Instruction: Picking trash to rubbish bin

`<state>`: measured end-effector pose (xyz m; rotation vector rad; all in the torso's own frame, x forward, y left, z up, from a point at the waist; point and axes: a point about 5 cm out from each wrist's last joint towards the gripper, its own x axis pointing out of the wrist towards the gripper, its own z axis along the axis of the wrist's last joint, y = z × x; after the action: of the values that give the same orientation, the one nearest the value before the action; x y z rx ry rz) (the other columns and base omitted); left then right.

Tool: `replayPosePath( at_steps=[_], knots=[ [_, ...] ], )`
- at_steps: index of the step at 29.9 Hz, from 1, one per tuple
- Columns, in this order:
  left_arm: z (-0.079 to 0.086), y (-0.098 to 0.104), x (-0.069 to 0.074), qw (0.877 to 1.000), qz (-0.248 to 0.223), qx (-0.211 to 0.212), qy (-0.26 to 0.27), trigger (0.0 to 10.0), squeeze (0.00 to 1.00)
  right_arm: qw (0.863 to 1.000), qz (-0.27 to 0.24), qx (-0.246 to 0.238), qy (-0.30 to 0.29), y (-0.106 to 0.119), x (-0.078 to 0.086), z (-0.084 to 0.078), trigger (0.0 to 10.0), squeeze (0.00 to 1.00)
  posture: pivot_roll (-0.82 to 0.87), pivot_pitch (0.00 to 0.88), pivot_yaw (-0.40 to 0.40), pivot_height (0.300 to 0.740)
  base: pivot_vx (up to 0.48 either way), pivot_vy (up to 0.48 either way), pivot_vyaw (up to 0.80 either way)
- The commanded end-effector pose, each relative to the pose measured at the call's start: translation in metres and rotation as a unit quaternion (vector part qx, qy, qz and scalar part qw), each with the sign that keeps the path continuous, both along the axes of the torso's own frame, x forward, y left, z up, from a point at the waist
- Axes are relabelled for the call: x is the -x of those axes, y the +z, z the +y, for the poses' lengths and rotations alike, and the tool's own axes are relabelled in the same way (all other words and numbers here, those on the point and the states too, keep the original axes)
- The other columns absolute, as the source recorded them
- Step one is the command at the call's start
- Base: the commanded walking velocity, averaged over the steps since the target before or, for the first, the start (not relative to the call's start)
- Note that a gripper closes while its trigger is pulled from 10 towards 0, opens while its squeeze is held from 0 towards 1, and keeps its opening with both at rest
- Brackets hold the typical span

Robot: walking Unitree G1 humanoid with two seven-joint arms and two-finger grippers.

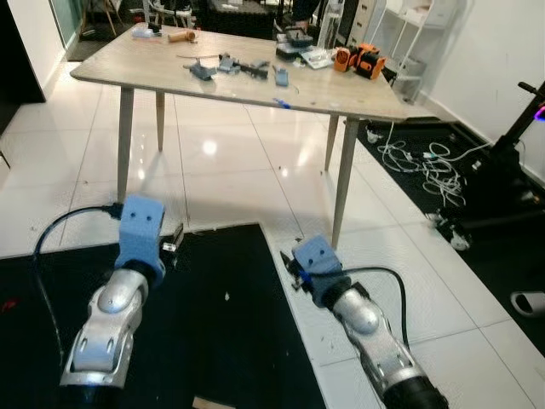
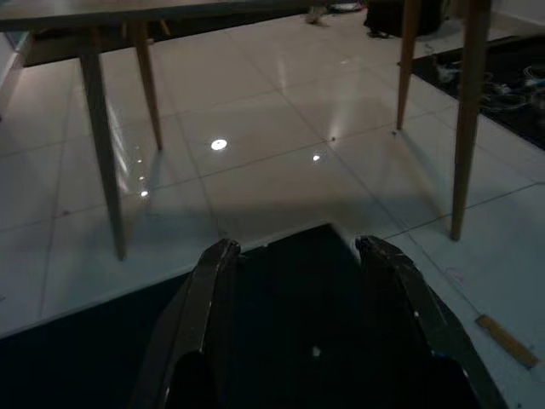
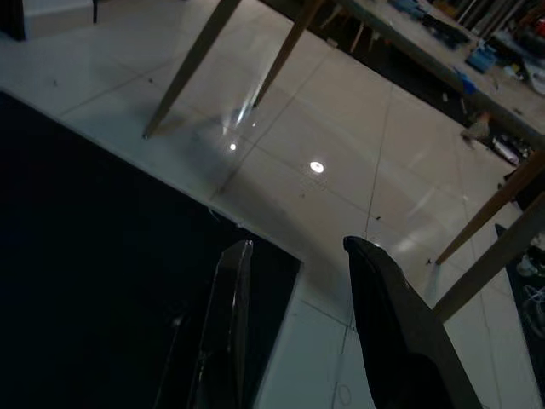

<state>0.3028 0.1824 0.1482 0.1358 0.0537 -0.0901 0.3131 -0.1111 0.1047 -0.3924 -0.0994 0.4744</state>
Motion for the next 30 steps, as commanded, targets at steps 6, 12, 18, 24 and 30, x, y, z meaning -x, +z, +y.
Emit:
replayPosePath(
  at_steps=[6,12,18,24,30],
  knots=[
    [-0.004,-0.004,0.002,1.0,-0.004,0.01,0.005,10.0,0.0,0.999,-0.007,-0.031,-0.026,-0.001,-0.003,-0.006,10.0,0.0,0.04,0.098,-0.092,0.74,0.442,0.0,0.0],
    [-0.007,-0.005,0.001,1.0,-0.003,0.01,-0.001,10.0,0.0,0.993,-0.009,-0.087,-0.084,0.003,-0.001,-0.024,10.0,0.0,0.02,0.094,-0.057,0.74,0.436,0.0,0.0],
    [-0.01,-0.005,-0.002,1.0,-0.003,0.009,-0.01,10.0,0.0,0.99,-0.008,-0.09,-0.104,0.0,0.001,-0.03,10.0,0.0,0.02,0.091,-0.046,0.74,0.437,0.0,0.0],
    [-0.014,-0.004,-0.005,1.0,-0.004,0.009,-0.017,10.0,0.0,0.984,-0.008,-0.116,-0.135,-0.001,0.003,-0.038,10.0,0.0,0.02,0.081,-0.025,0.74,0.437,0.0,0.0],
    [-0.013,-0.001,-0.004,1.0,-0.007,0.008,-0.014,10.0,0.0,0.98,-0.004,-0.128,-0.153,-0.002,0.003,-0.04,10.0,0.0,0.03,0.08,-0.025,0.74,0.437,0.0,0.0]
  ],
)
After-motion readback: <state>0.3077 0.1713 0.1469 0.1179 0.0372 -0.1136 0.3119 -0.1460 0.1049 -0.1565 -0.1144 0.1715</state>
